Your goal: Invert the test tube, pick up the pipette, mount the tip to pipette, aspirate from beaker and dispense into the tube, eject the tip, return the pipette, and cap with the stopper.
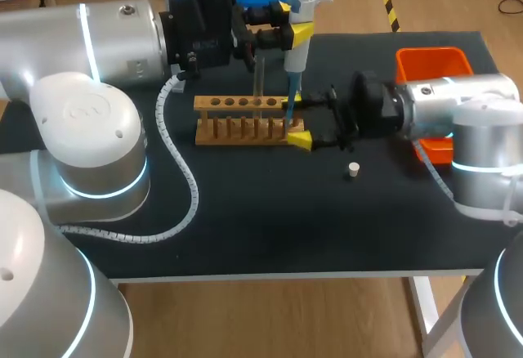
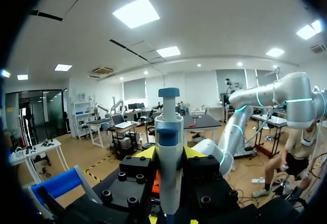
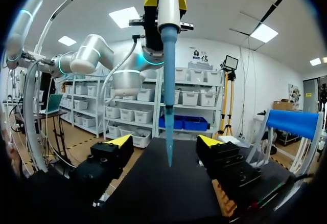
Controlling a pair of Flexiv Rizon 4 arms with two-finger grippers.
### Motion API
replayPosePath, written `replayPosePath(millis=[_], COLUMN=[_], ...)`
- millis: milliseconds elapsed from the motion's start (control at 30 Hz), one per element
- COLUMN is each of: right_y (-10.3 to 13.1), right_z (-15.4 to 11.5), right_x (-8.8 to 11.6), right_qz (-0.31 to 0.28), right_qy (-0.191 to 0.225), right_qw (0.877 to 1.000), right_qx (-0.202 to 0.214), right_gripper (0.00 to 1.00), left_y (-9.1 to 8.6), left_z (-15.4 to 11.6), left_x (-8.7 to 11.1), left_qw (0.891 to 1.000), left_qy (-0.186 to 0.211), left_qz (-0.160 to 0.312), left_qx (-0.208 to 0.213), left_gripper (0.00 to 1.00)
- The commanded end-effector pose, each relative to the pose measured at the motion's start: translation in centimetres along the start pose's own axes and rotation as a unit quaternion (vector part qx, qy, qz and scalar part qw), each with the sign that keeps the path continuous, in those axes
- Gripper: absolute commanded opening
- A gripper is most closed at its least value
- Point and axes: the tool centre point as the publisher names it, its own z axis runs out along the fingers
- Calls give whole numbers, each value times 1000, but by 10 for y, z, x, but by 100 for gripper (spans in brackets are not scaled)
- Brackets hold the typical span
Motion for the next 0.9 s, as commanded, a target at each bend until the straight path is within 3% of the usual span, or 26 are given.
replayPosePath(millis=[33,400,900], right_y=[-6,-30,-30], right_z=[-29,-80,-80], right_x=[19,44,44], right_qz=[1,28,28], right_qy=[-6,-33,-33], right_qw=[1000,999,999], right_qx=[13,33,33], right_gripper=[100,100,100], left_y=[1,1,1], left_z=[-1,-1,-1], left_x=[0,0,0], left_qw=[1000,1000,1000], left_qy=[0,0,0], left_qz=[0,0,0], left_qx=[3,3,3], left_gripper=[0,0,0])
